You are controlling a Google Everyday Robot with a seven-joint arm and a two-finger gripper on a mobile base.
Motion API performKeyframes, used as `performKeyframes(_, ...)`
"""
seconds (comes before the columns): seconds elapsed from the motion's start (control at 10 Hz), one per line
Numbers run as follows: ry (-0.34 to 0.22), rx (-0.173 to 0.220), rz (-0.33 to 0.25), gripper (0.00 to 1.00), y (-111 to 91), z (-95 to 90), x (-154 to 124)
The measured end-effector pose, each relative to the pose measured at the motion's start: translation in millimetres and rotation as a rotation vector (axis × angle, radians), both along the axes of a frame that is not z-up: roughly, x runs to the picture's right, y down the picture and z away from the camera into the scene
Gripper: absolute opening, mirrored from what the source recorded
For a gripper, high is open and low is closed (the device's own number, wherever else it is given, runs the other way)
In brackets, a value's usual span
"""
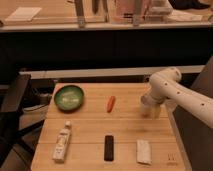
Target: Place the ceramic cup in the ceramic bowl
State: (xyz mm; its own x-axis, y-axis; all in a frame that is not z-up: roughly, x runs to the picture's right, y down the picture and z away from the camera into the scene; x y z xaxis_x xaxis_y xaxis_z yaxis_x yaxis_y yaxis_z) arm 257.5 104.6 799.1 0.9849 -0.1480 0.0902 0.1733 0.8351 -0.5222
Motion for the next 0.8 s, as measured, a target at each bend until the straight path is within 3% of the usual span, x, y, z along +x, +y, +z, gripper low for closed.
performKeyframes(0.8,-0.022,0.003,-0.008,0.80,6.1,10.5,-3.0)
